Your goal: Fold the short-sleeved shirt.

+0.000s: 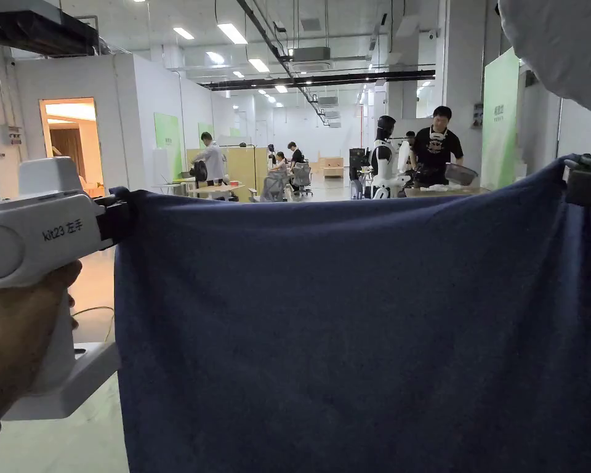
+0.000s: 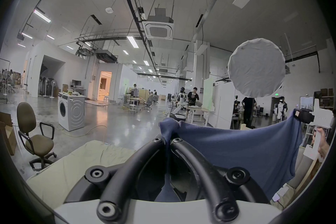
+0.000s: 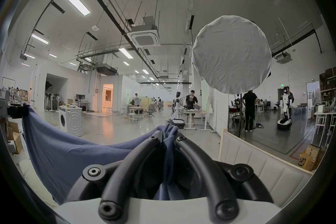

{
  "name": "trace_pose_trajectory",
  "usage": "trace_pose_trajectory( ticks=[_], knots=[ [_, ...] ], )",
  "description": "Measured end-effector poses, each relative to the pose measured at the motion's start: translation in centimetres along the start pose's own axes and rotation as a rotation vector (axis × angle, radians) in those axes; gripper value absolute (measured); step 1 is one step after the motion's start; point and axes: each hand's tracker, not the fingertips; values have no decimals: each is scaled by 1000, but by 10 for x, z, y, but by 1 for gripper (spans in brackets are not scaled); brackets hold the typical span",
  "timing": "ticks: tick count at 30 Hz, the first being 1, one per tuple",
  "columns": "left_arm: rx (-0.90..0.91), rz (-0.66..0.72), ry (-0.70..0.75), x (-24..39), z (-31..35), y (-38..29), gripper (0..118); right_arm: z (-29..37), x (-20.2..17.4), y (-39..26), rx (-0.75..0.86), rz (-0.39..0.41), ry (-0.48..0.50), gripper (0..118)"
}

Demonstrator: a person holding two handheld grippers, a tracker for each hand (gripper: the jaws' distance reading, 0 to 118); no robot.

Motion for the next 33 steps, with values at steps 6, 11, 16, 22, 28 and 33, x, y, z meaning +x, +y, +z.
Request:
trace_pose_trajectory(
  ticks=[6, 11, 16, 22, 28, 33],
  knots=[
    [-14, 32, 25, 3, -43, -18, 4, -40, -12, -20, 27, 66, -37, 10],
    [-33, 18, 46, 4, -74, -35, 4, -70, -18, -32, 9, 85, -44, 10],
    [-76, 40, 67, 1, -107, -51, 4, -99, -25, -48, -13, 122, -43, 10],
    [-120, 3, 84, -3, -143, -75, 4, -126, -35, -70, -11, 150, -64, 10],
    [-135, 83, 101, -2, -170, -97, 4, -144, -45, -92, -8, 104, -77, 10],
    [-163, 37, 46, 4, -154, -139, 4, -129, -44, -137, -66, 58, -8, 10]
  ],
)
